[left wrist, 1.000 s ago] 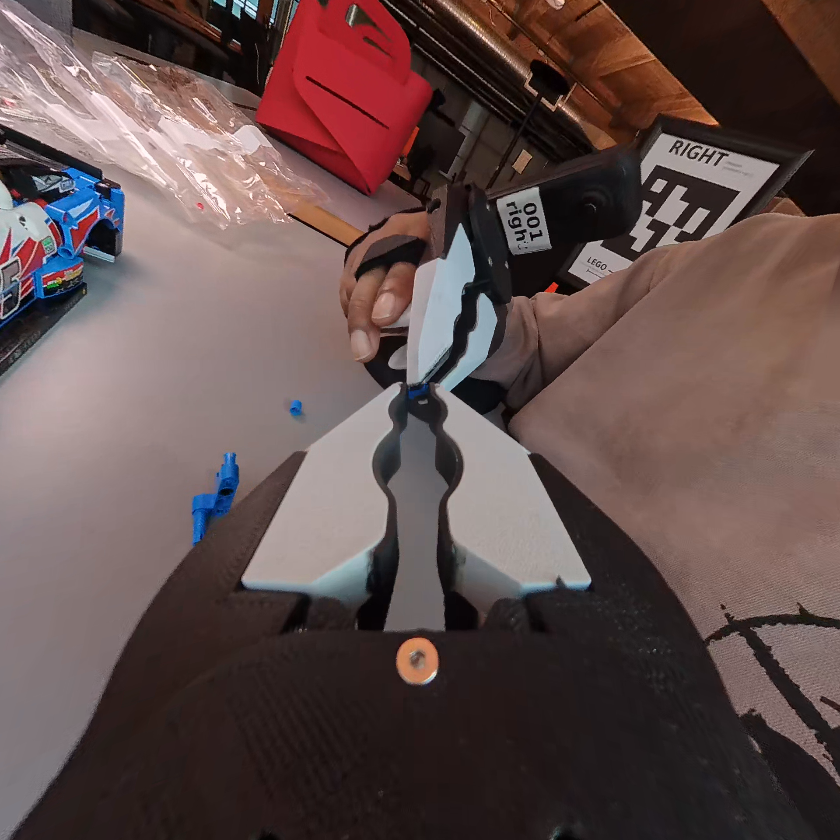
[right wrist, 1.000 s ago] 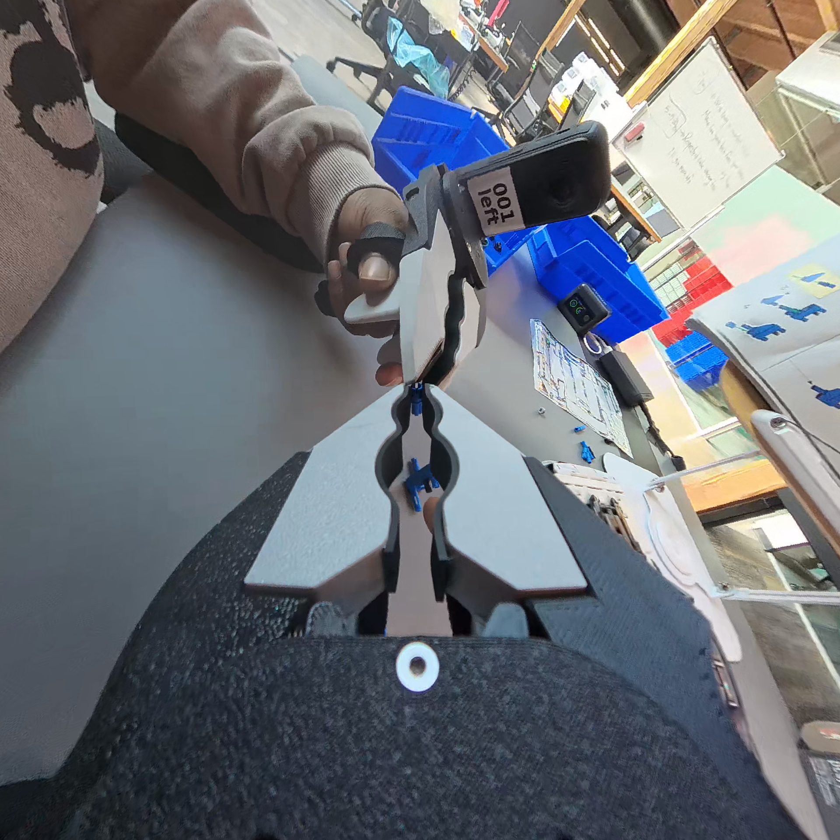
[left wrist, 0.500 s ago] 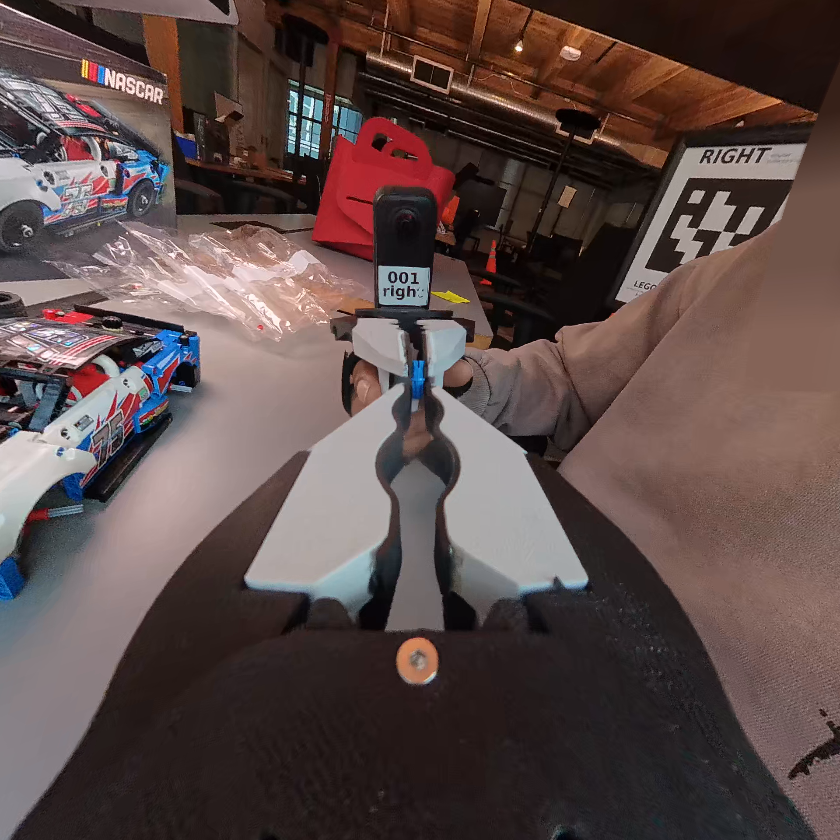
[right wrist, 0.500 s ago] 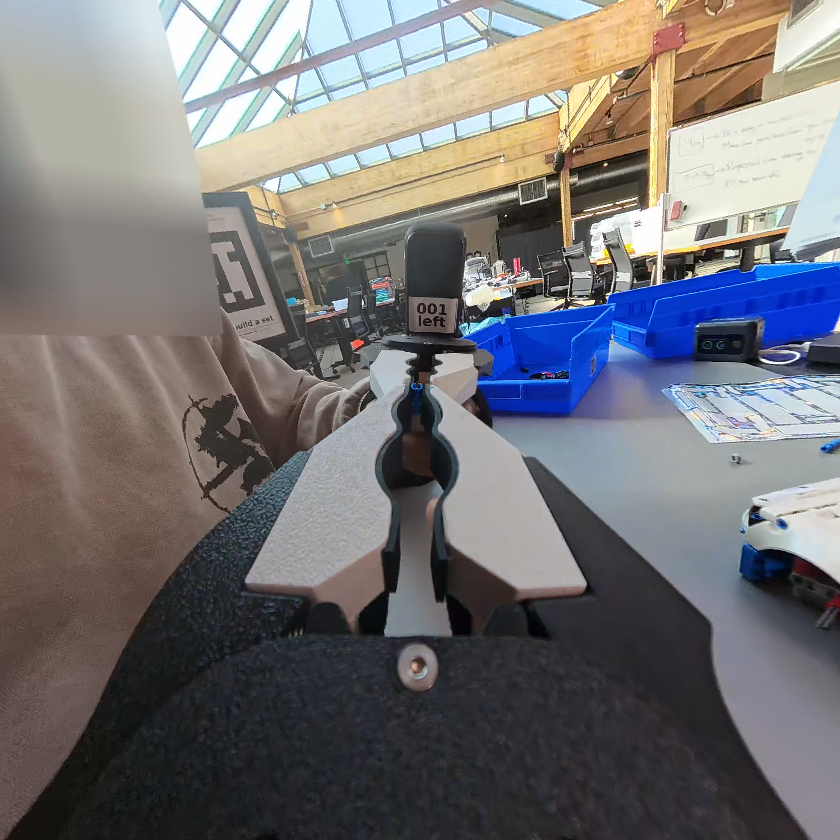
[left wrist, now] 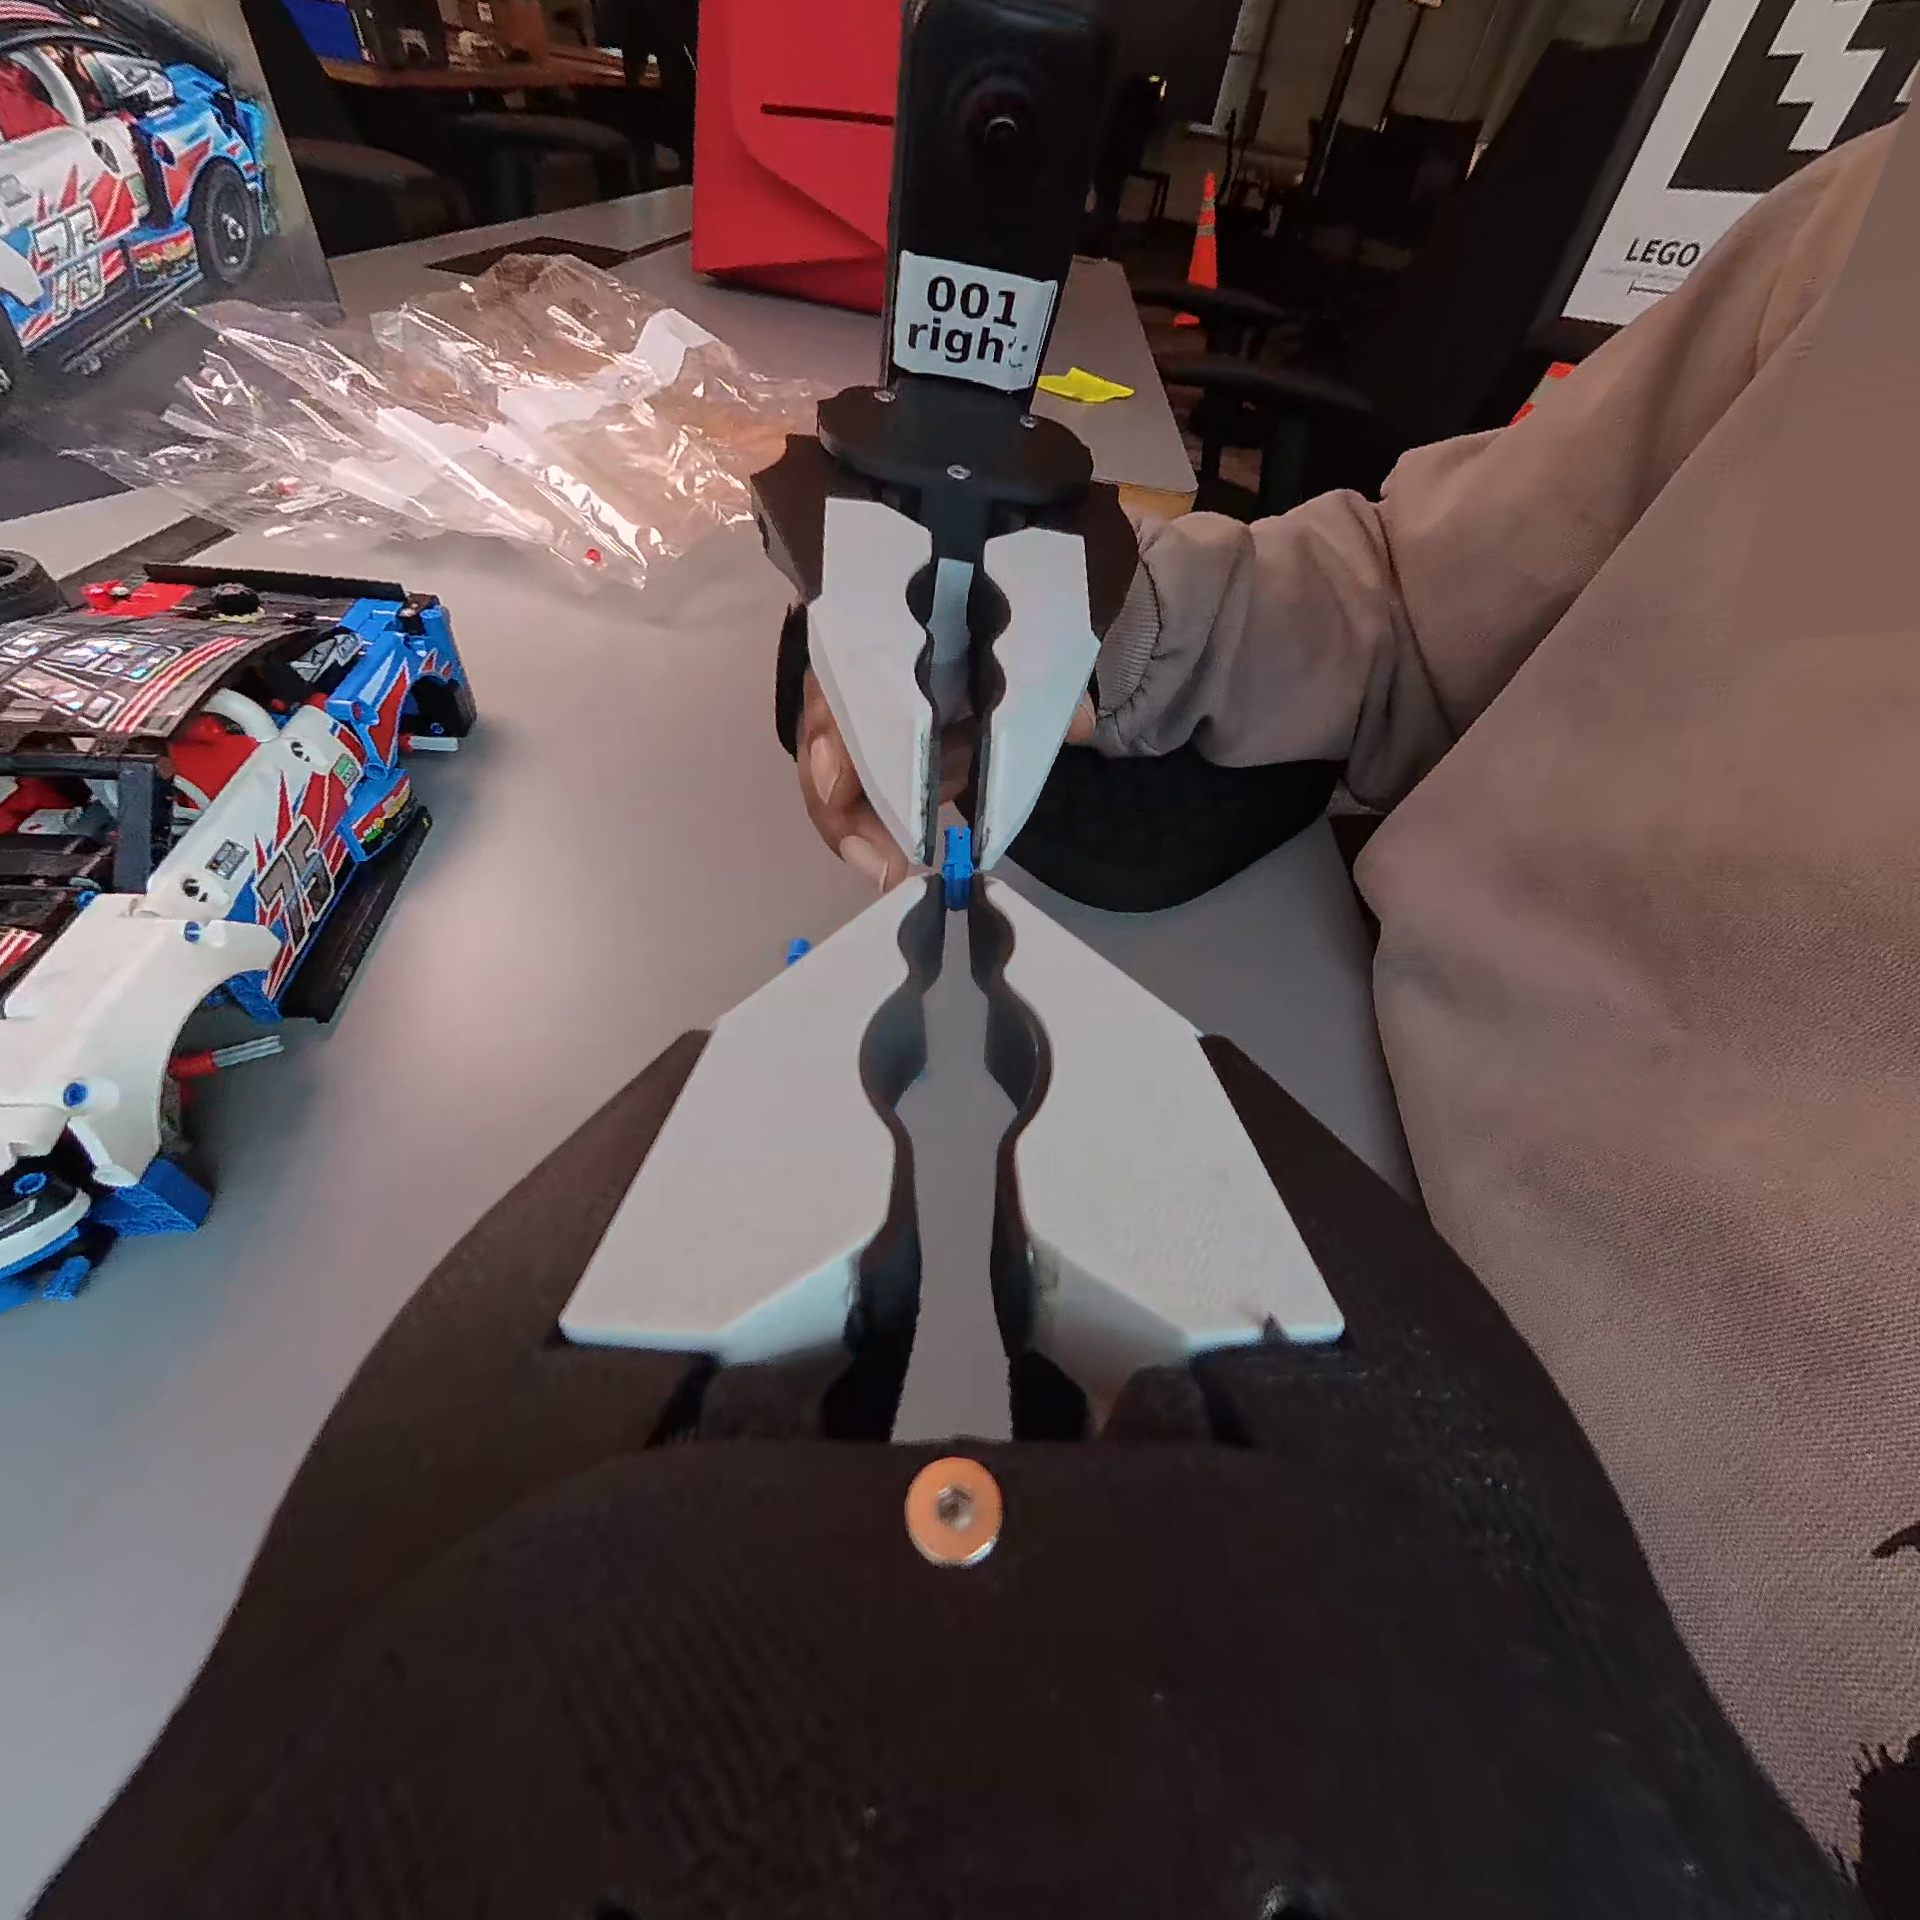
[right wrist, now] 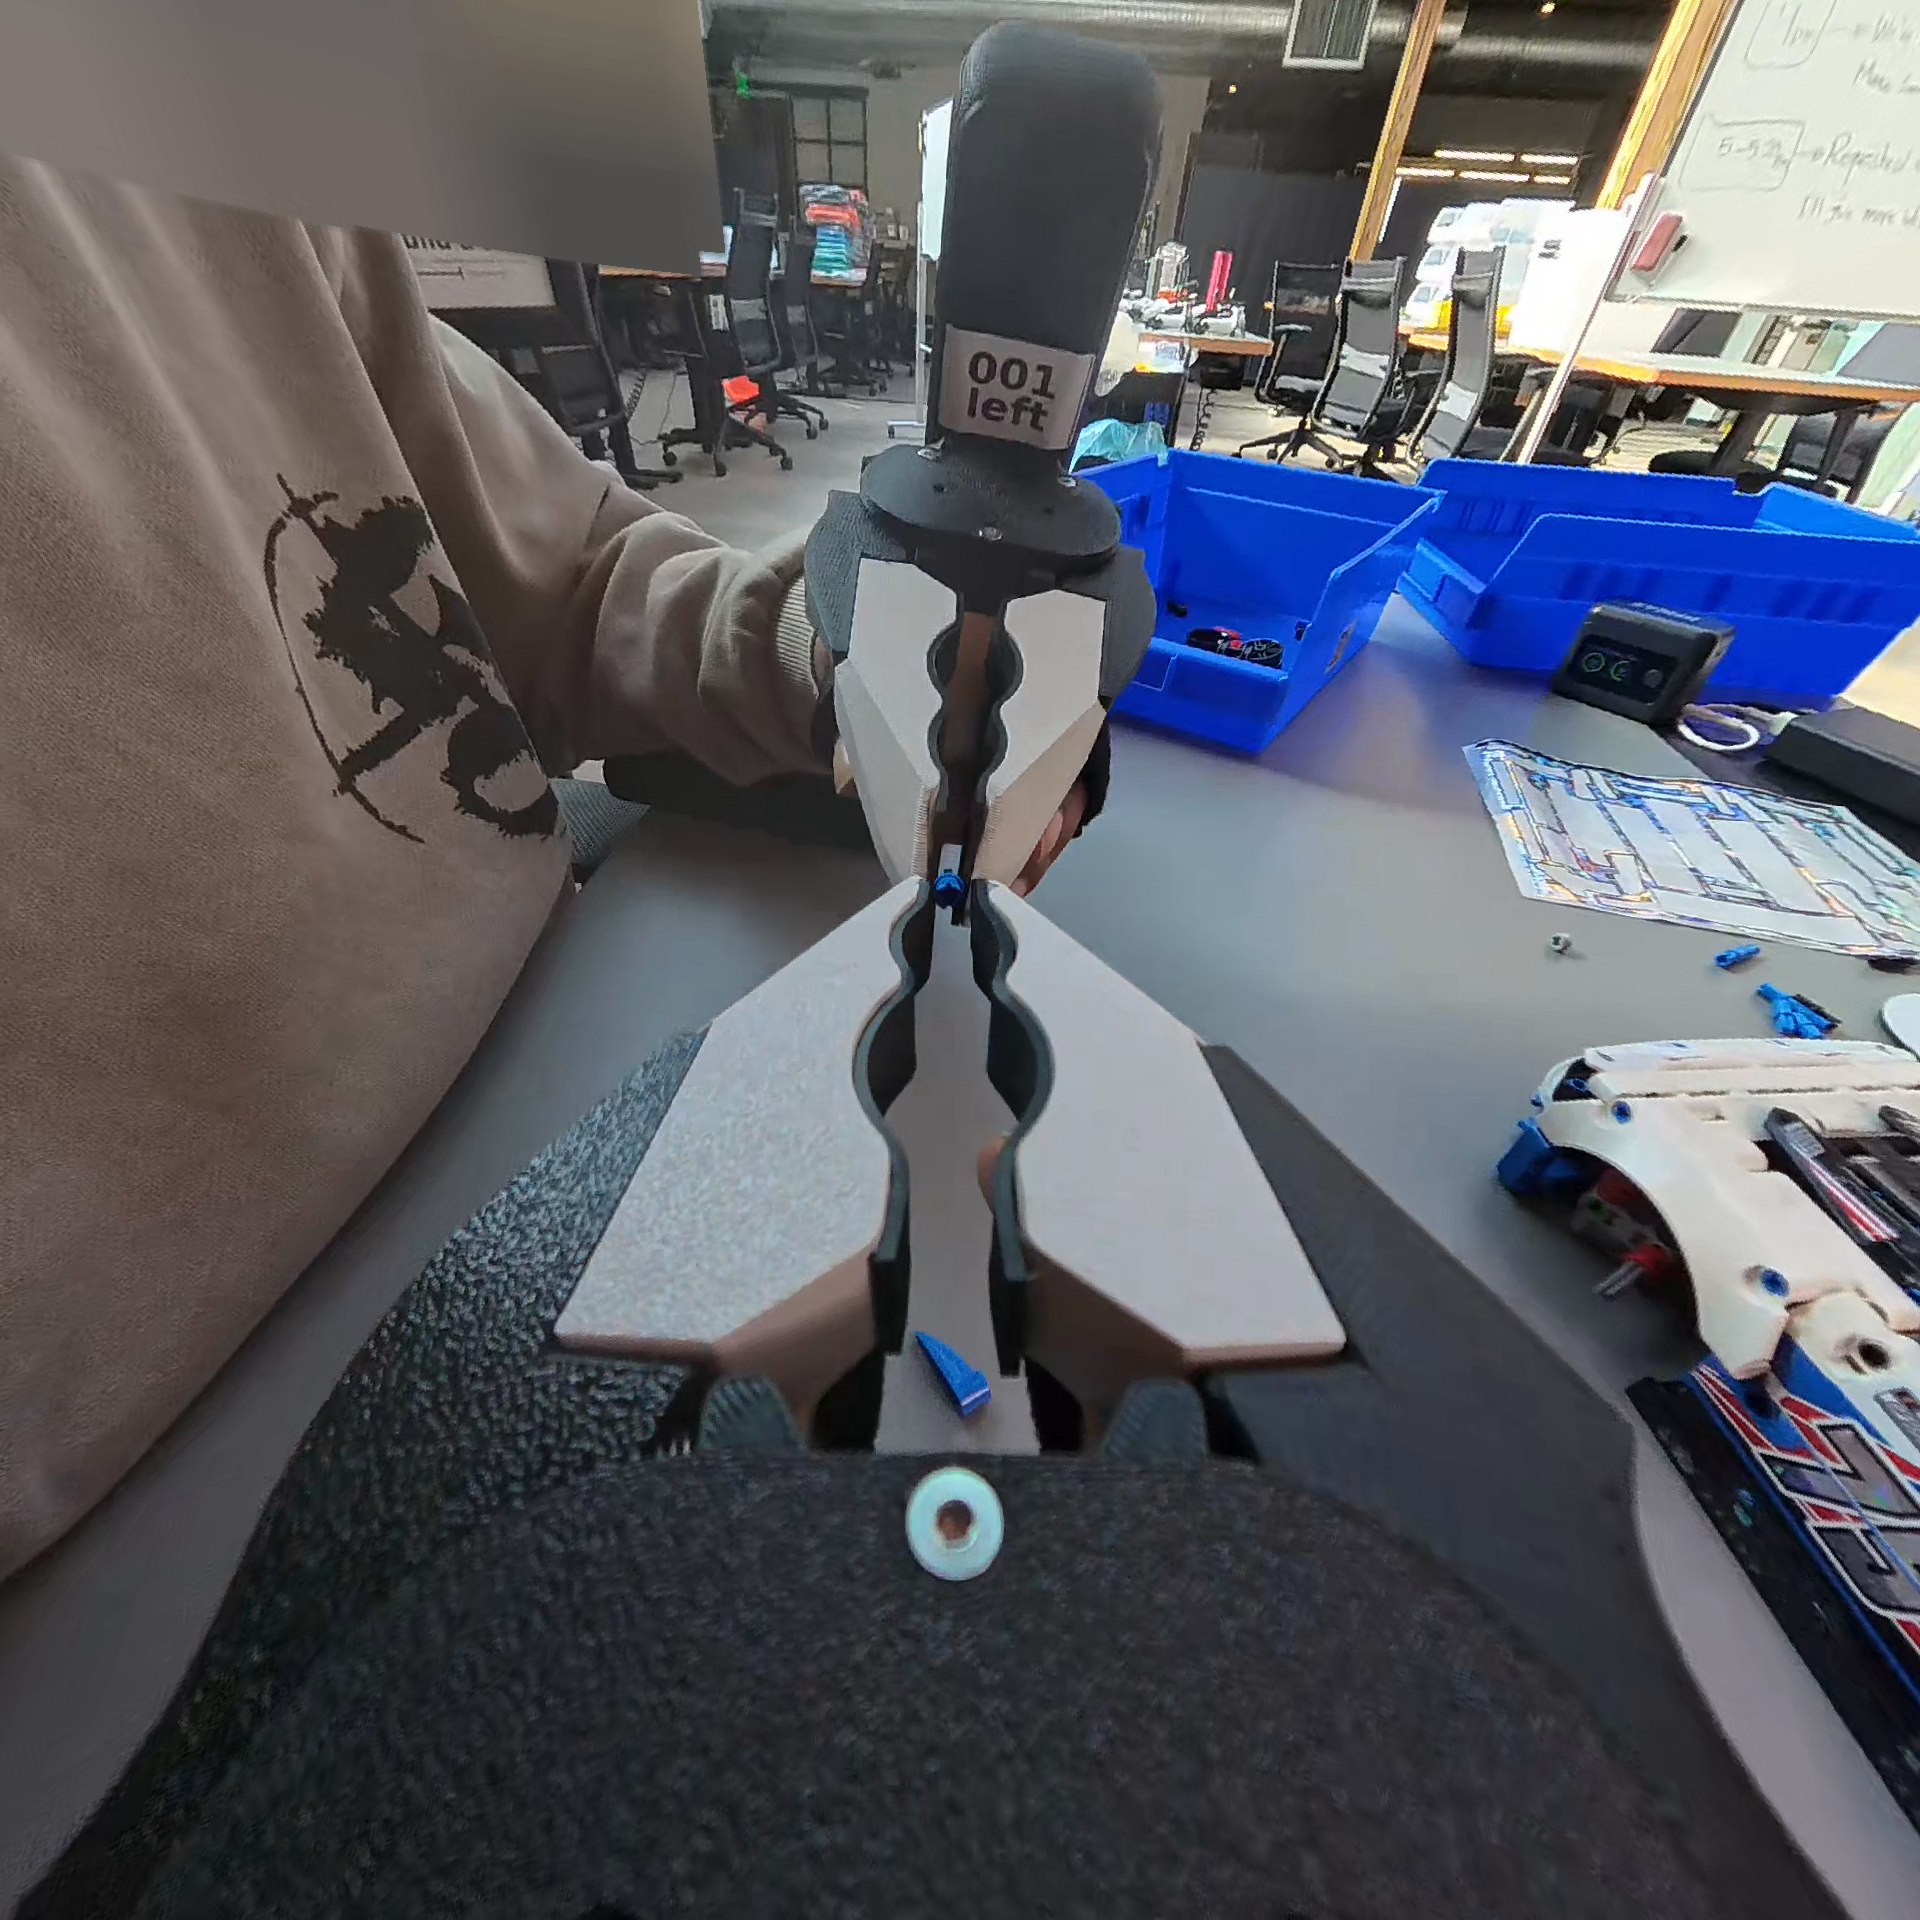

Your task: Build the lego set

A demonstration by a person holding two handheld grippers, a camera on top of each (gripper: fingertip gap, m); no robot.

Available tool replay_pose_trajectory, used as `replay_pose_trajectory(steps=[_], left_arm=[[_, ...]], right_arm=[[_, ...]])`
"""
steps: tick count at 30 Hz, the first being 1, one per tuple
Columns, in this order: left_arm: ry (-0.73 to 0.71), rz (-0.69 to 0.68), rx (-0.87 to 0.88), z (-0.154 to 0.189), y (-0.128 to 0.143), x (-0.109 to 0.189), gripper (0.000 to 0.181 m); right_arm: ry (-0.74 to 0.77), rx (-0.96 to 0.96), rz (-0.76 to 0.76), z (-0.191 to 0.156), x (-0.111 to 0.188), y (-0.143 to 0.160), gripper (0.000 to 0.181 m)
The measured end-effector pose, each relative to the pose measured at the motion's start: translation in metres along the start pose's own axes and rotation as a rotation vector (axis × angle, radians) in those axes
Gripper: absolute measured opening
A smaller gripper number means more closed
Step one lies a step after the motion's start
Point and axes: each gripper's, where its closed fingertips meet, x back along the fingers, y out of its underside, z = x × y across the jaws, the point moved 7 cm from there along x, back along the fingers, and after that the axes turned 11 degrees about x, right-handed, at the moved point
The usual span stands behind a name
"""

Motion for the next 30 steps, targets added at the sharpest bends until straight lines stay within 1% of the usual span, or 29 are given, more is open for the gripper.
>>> replay_pose_trajectory(steps=[7,10,12,14,15,17,19,21,24,26,27,30], left_arm=[[0.02,-0.043,0.01,0.0,0.007,-0.006,0.002],[0.03,-0.03,0.026,0.0,0.009,-0.009,0.002],[0.016,-0.02,0.023,-0.002,0.01,-0.012,0.003],[-0.021,-0.095,0.0,-0.006,0.02,-0.018,0.017],[-0.038,-0.148,-0.017,-0.008,0.027,-0.023,0.019],[-0.086,-0.249,-0.061,-0.013,0.041,-0.035,0.018],[-0.111,-0.326,-0.101,-0.016,0.049,-0.045,0.017],[-0.137,-0.379,-0.127,-0.02,0.052,-0.053,0.015],[-0.184,-0.428,-0.18,-0.025,0.055,-0.058,0.011],[-0.204,-0.446,-0.203,-0.026,0.058,-0.057,0.008],[-0.203,-0.448,-0.204,-0.026,0.058,-0.056,0.009],[-0.2,-0.452,-0.202,-0.026,0.058,-0.052,0.012]], right_arm=[[-0.049,-0.012,-0.028,-0.004,-0.001,0.005,0.003],[-0.067,-0.026,-0.05,-0.003,0.002,0.005,0.002],[-0.054,-0.029,-0.056,0.002,0.011,0.002,0.002],[-0.029,-0.042,-0.064,0.009,0.03,-0.001,0.002],[-0.05,-0.066,-0.106,0.009,0.04,0.002,0.002],[-0.088,-0.107,-0.288,0.005,0.053,0.021,0.002],[-0.12,-0.108,-0.479,-0.002,0.055,0.046,0.002],[-0.126,-0.097,-0.591,-0.007,0.048,0.063,0.002],[-0.114,-0.045,-0.693,-0.009,0.036,0.074,0.002],[-0.109,-0.03,-0.689,-0.008,0.029,0.072,0.002],[-0.105,-0.016,-0.707,-0.008,0.027,0.073,0.003],[-0.119,0.007,-0.693,-0.011,0.017,0.071,0.002]])
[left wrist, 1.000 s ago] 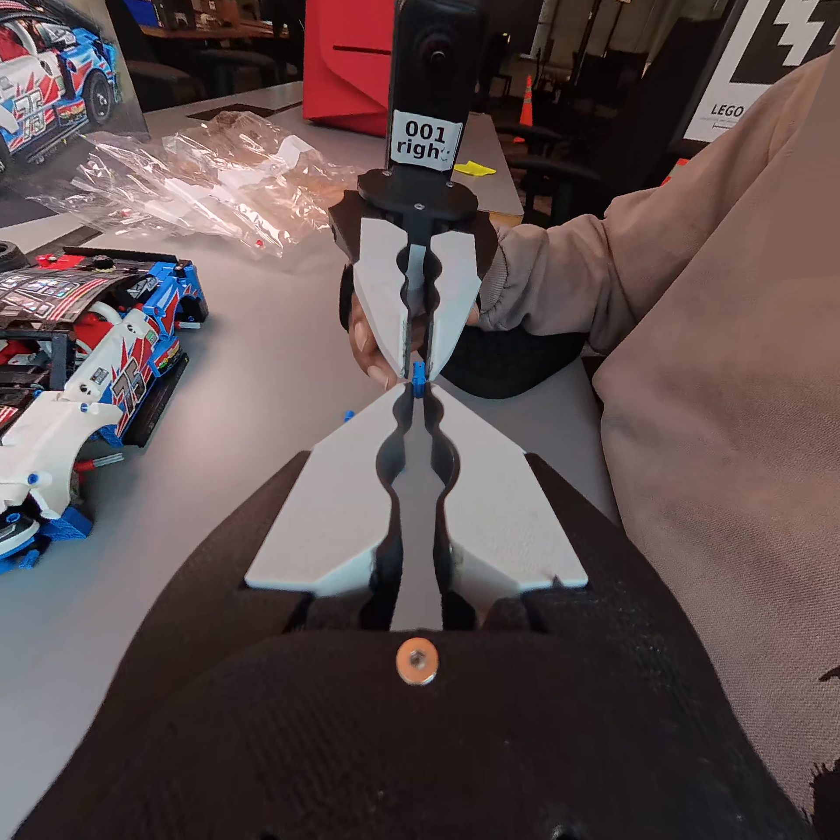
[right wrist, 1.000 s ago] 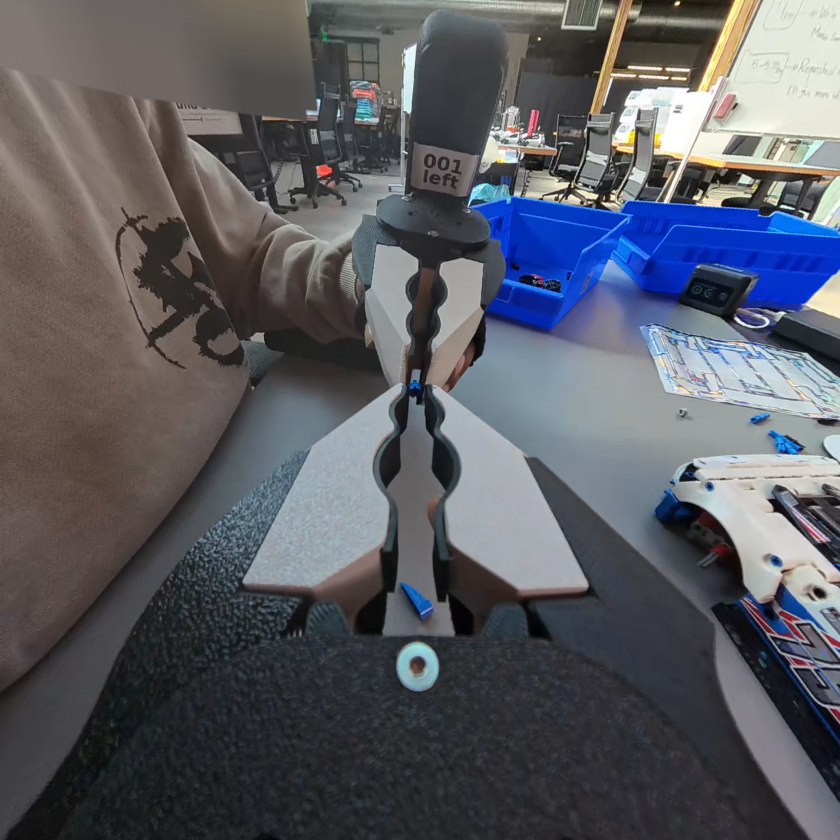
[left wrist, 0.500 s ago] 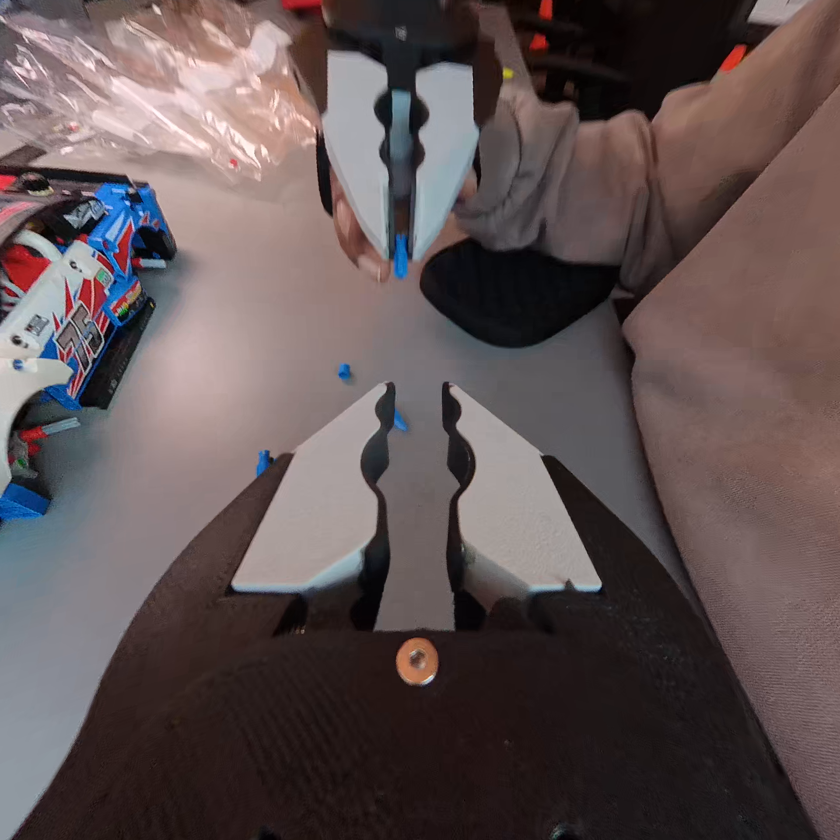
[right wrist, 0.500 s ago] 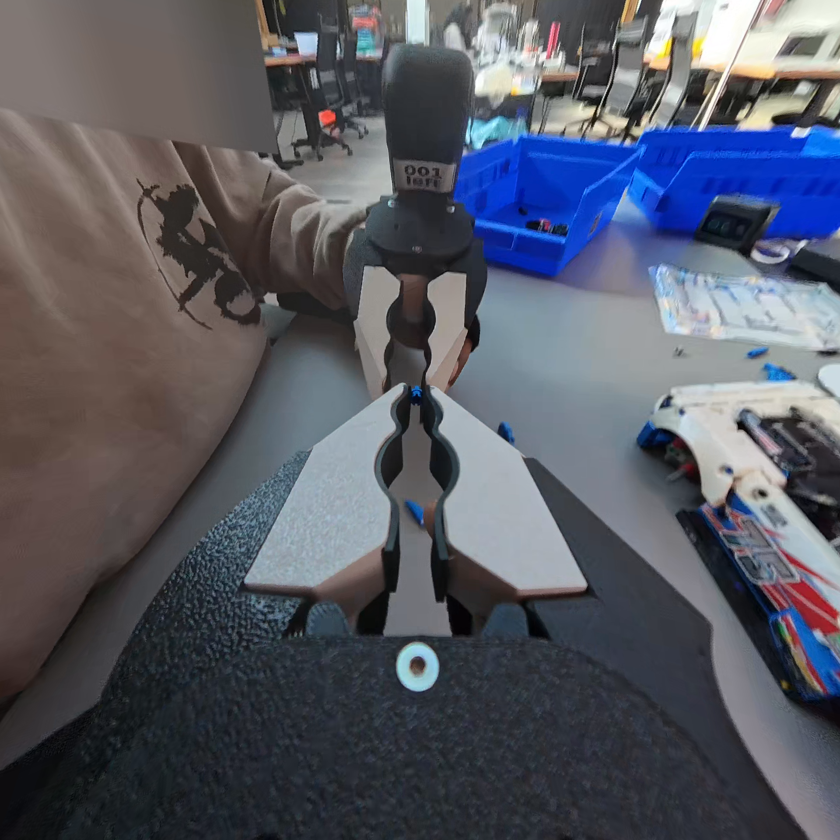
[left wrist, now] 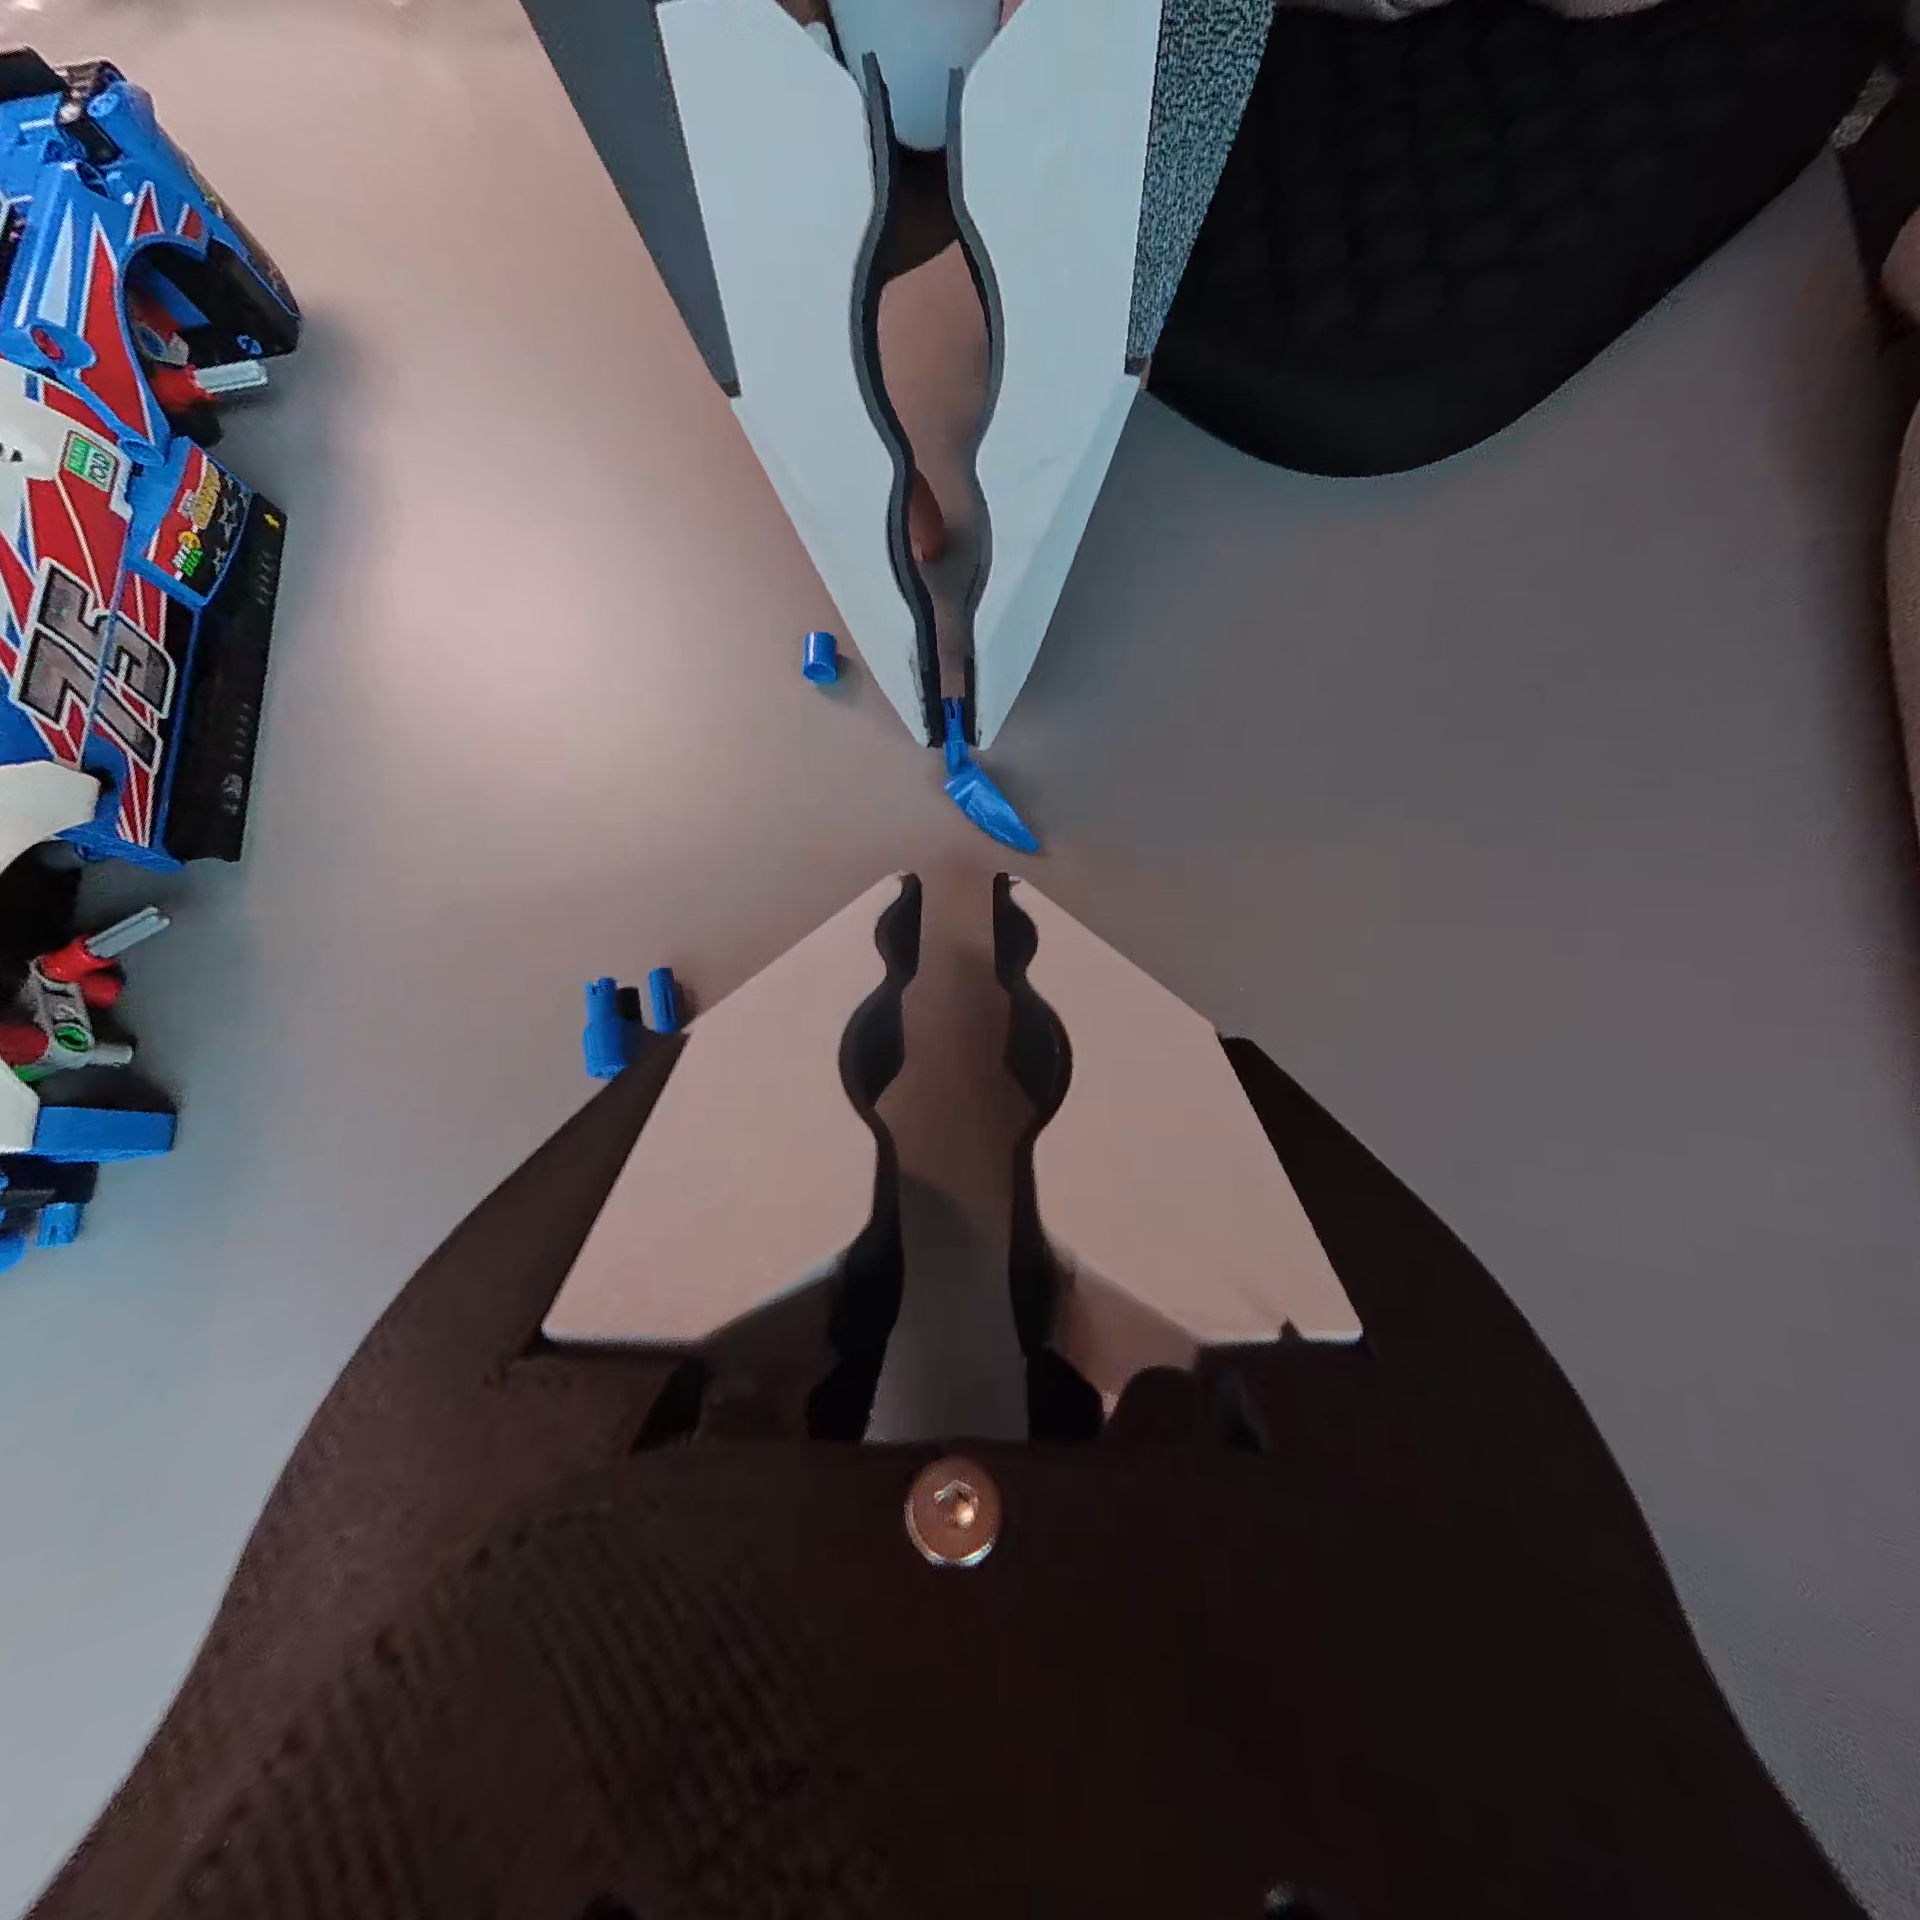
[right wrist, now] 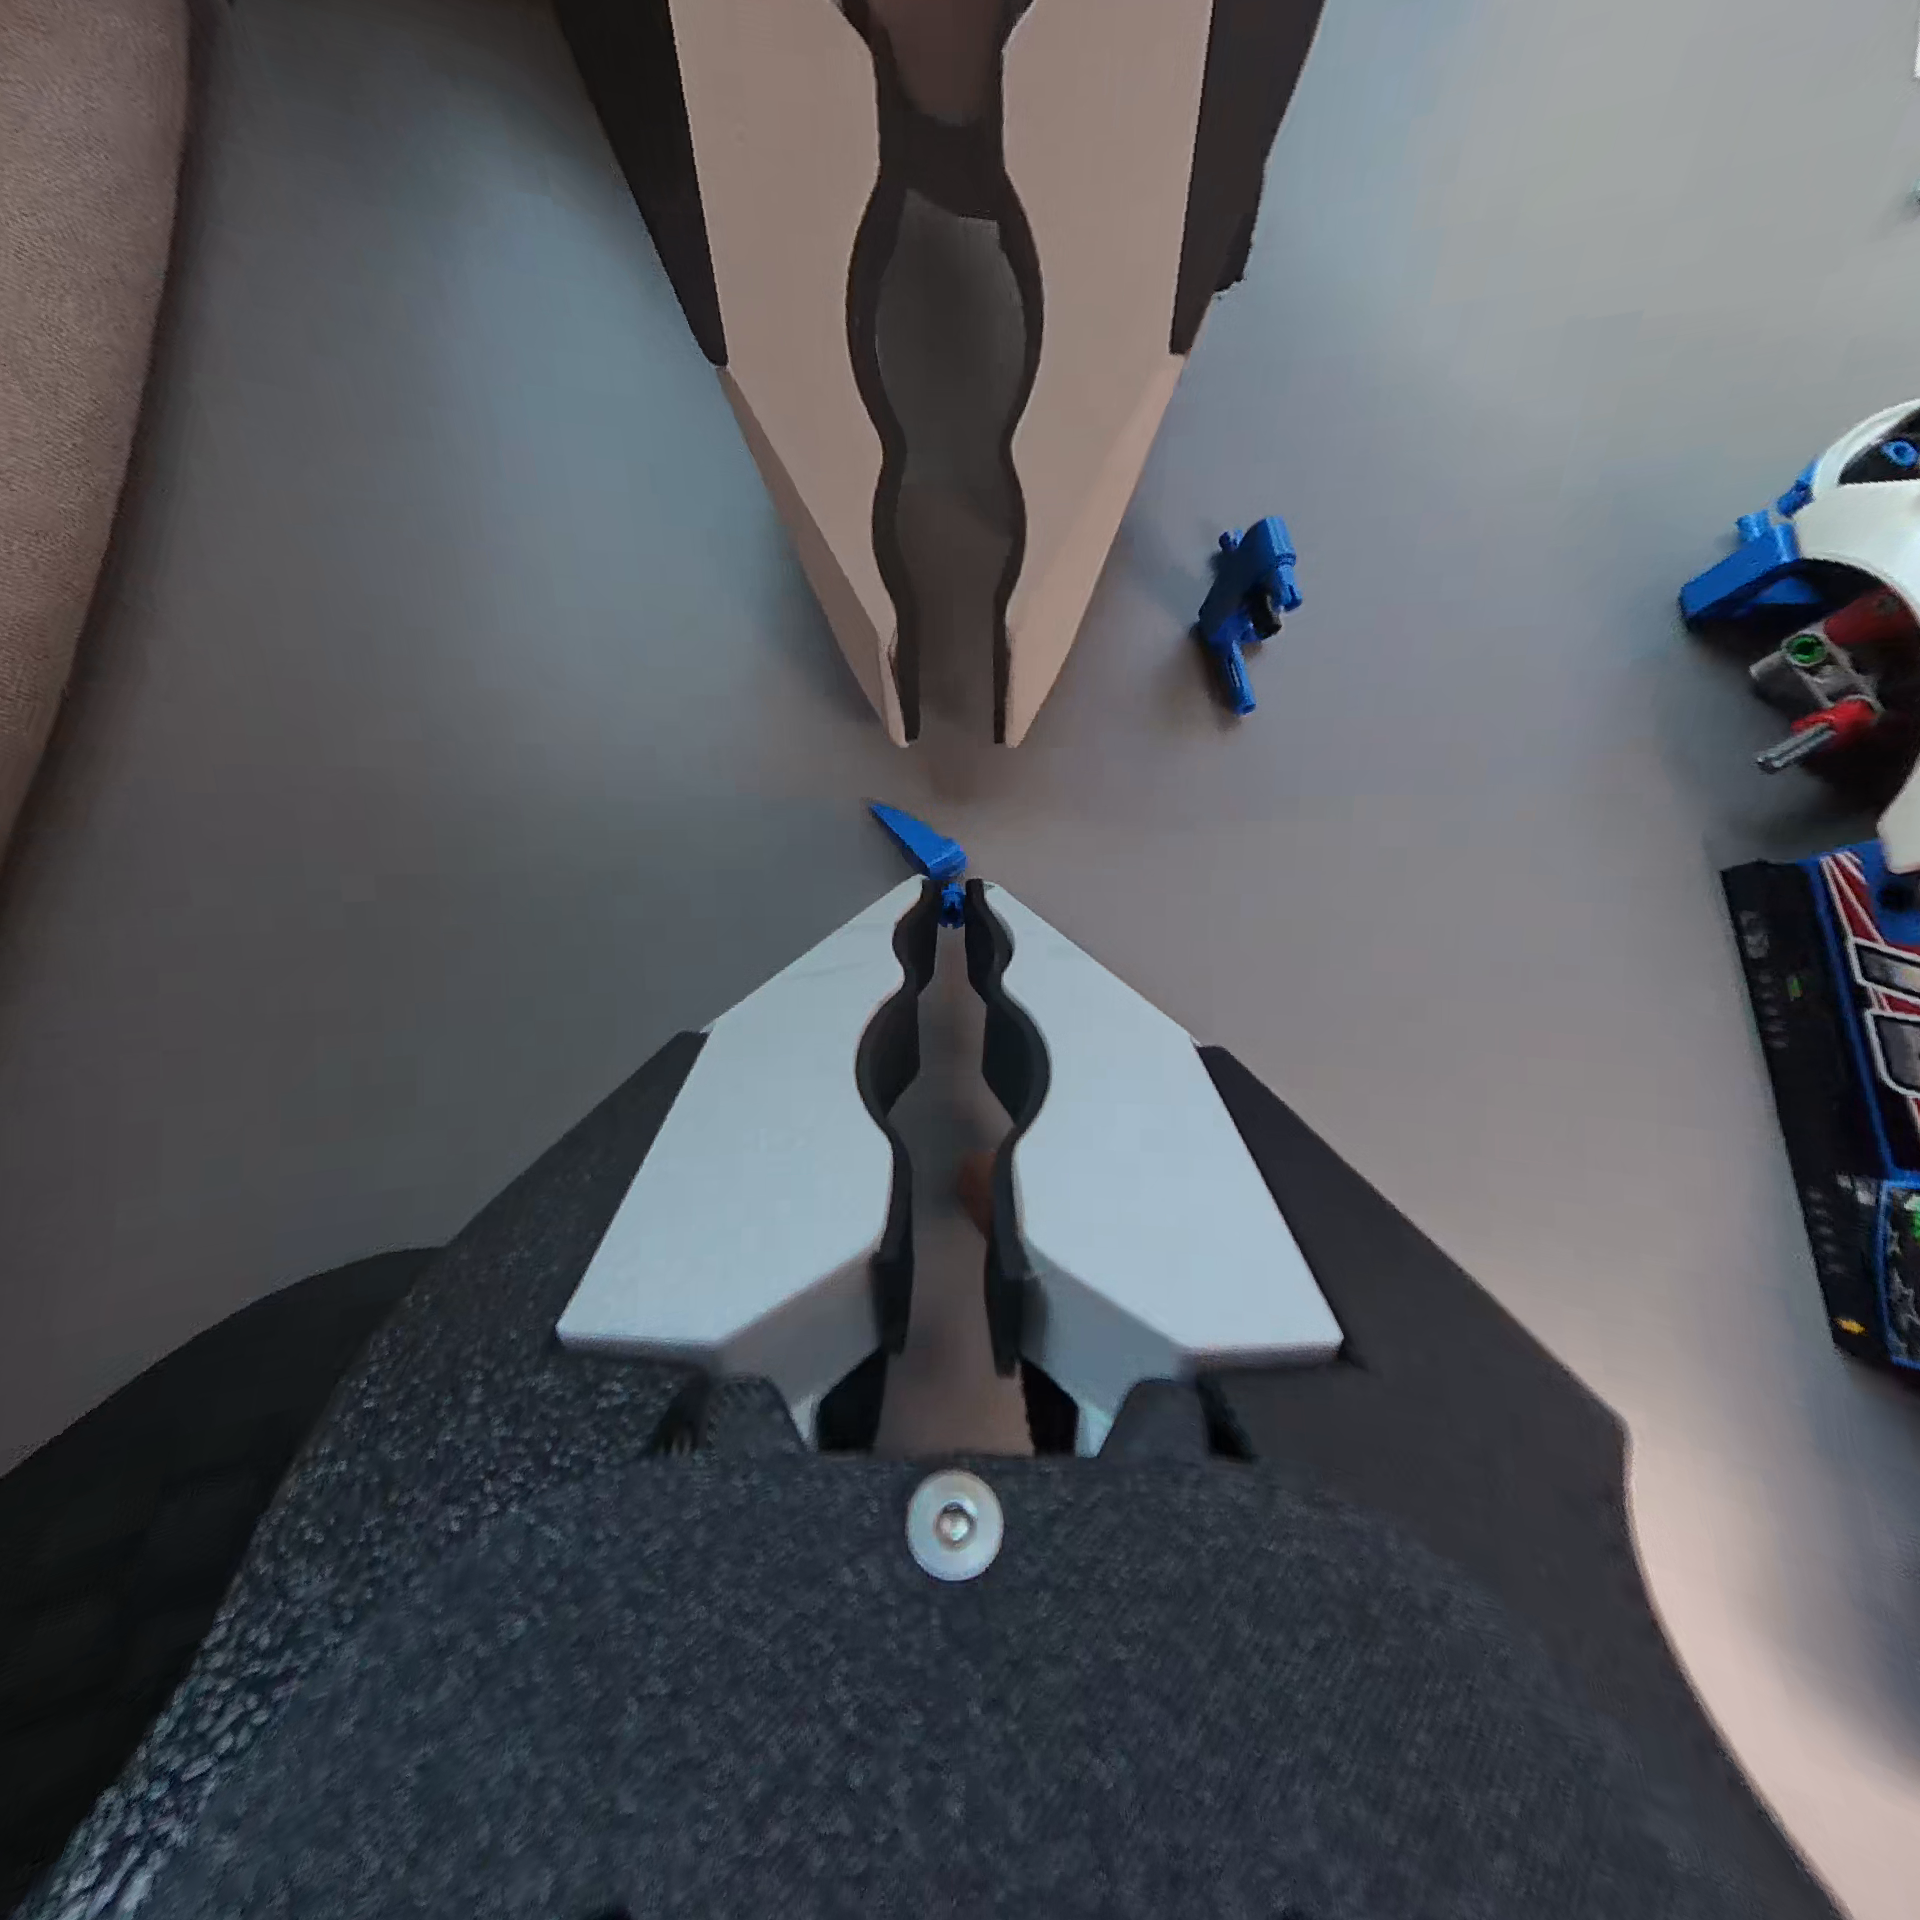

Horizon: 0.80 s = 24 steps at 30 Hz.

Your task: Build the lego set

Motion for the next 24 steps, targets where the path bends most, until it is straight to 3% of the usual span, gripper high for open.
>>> replay_pose_trajectory(steps=[7,18,24], left_arm=[[0.042,-0.007,0.003,0.004,0.008,0.003,0.022],[0.08,0.006,0.0,0.011,0.004,-0.003,0.022],[0.046,-0.021,-0.071,0.014,0.003,-0.006,0.005]], right_arm=[[0.002,0.05,0.059,-0.004,-0.011,-0.014,0.003],[0.027,-0.014,0.11,0.001,0.005,-0.003,0.002],[0.027,-0.02,0.118,0.001,0.004,-0.002,0.002]])
